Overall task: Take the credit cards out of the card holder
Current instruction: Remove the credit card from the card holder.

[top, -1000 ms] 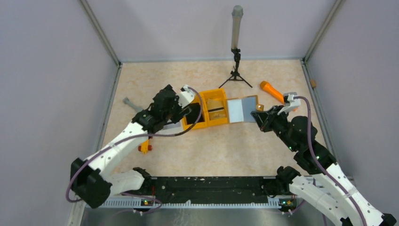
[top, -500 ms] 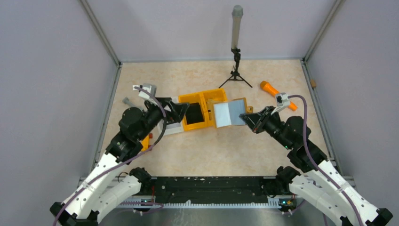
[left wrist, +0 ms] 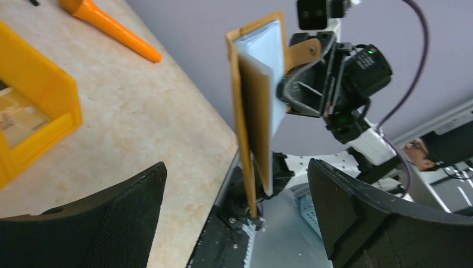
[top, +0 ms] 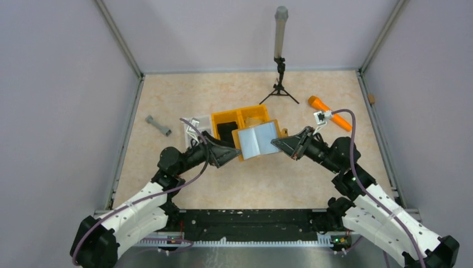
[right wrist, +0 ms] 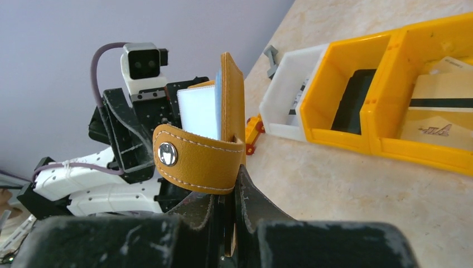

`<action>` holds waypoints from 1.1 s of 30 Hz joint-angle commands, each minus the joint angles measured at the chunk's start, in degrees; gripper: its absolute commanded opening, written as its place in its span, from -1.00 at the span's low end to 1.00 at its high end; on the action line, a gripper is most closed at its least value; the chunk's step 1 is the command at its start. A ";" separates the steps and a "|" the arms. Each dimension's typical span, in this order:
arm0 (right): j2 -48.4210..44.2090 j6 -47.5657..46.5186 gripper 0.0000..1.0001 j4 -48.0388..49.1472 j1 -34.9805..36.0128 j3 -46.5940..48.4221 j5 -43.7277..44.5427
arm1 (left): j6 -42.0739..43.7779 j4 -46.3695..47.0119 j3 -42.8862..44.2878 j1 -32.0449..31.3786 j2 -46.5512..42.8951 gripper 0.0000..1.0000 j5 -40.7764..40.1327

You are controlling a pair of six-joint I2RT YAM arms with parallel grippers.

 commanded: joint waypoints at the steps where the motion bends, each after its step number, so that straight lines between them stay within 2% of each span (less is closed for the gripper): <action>1: 2.41 2.67 -1.00 8.82 -0.01 -0.31 -3.69 | -6.52 18.02 -0.97 -0.06 2.25 0.98 5.89; 5: 3.58 3.29 -1.00 11.54 0.00 -1.38 -4.05 | -4.34 17.88 -0.58 -0.04 1.74 0.97 7.18; 10: 4.63 4.92 -1.00 16.10 0.01 -3.26 -5.39 | 1.66 2.48 4.49 -0.16 2.58 0.96 6.22; 13: 6.18 5.06 -1.00 18.99 0.02 -3.44 -8.44 | 2.37 0.67 6.01 -0.19 5.95 0.93 6.40; 15: 6.70 5.30 -1.00 19.76 0.02 -3.32 -9.48 | 2.13 1.21 6.52 -0.18 8.18 0.83 6.93; 17: 6.97 5.29 -1.00 19.69 0.02 -3.20 -9.74 | 0.93 3.93 6.68 -0.17 10.46 0.67 8.22; 19: 6.97 5.06 -1.00 19.68 0.07 -3.35 -9.97 | 0.09 6.18 7.00 -0.13 12.33 0.38 9.18; 22: 6.96 4.97 -1.00 20.16 0.02 -3.78 -10.58 | 0.03 6.14 7.91 -0.17 14.20 -0.22 9.90; 23: 6.95 5.01 -0.95 20.34 0.02 -3.96 -10.89 | -0.02 6.22 8.07 -0.19 14.50 -0.41 9.98; 25: 6.90 4.98 -0.67 21.18 0.02 -4.30 -11.57 | -0.29 6.35 8.18 -0.19 14.81 -0.71 10.00; 26: 6.85 5.00 -0.55 21.08 0.02 -4.45 -11.56 | -0.27 6.40 8.21 -0.15 14.83 -0.81 9.90; 27: 6.79 4.93 -0.52 20.97 0.02 -4.63 -11.45 | 0.01 6.47 8.18 -0.18 14.72 -0.86 9.85; 31: 5.93 5.25 -0.63 21.27 0.07 -6.20 -8.98 | 0.73 6.05 7.79 -0.05 13.76 -0.94 8.60; 33: 5.78 5.22 -0.79 21.02 0.03 -6.68 -8.29 | 0.16 7.16 7.62 -0.13 13.51 -0.94 9.61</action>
